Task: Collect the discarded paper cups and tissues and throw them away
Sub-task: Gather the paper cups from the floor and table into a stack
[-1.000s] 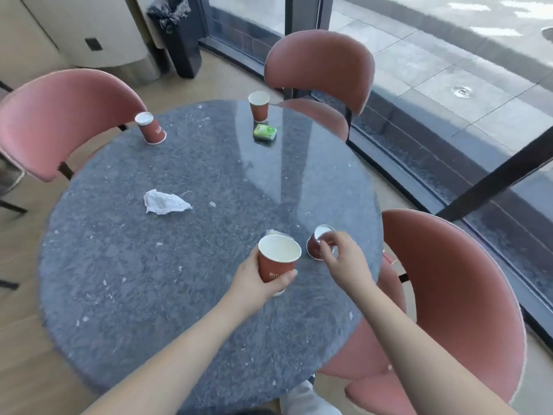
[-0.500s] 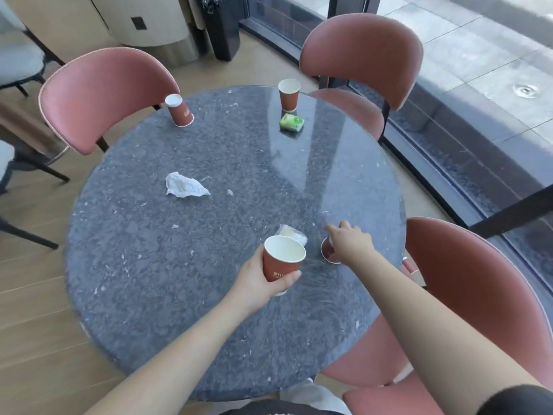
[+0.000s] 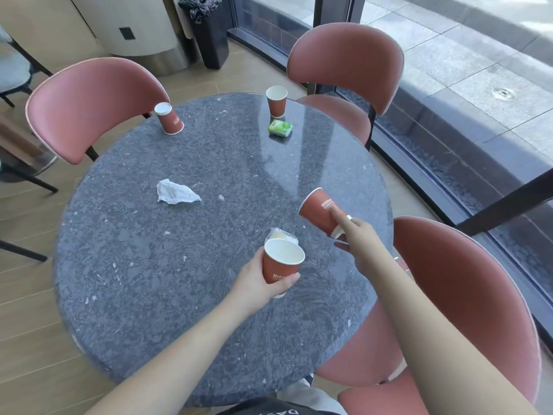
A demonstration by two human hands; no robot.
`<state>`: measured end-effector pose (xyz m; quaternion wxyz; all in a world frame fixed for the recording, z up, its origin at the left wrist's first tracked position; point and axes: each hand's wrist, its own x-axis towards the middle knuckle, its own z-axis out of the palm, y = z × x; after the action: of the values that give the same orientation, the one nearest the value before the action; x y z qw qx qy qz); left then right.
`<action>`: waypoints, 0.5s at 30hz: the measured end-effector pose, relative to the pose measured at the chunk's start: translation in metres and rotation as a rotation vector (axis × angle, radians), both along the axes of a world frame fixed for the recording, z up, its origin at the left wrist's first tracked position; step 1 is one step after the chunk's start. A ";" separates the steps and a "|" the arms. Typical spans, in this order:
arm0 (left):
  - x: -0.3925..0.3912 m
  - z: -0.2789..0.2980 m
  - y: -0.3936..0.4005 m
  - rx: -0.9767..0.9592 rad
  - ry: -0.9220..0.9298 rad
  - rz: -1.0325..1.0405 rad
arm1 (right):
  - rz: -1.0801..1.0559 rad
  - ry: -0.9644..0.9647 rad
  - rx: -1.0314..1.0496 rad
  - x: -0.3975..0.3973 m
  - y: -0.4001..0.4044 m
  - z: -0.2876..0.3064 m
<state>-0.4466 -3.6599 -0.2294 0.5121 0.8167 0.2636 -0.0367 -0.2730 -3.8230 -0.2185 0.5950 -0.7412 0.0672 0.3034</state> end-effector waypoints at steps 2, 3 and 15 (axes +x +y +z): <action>-0.001 0.000 0.000 0.007 0.003 -0.007 | -0.063 0.161 0.145 -0.009 0.004 0.000; -0.001 0.001 0.000 0.010 0.005 -0.009 | -0.088 0.229 0.212 -0.013 0.007 0.000; -0.019 0.008 0.006 0.043 -0.011 0.017 | 0.249 0.100 0.504 -0.061 0.028 0.012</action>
<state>-0.4656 -3.6538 -0.2210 0.4959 0.8255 0.2686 -0.0223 -0.3339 -3.7953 -0.2065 0.7146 -0.5565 -0.0728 0.4175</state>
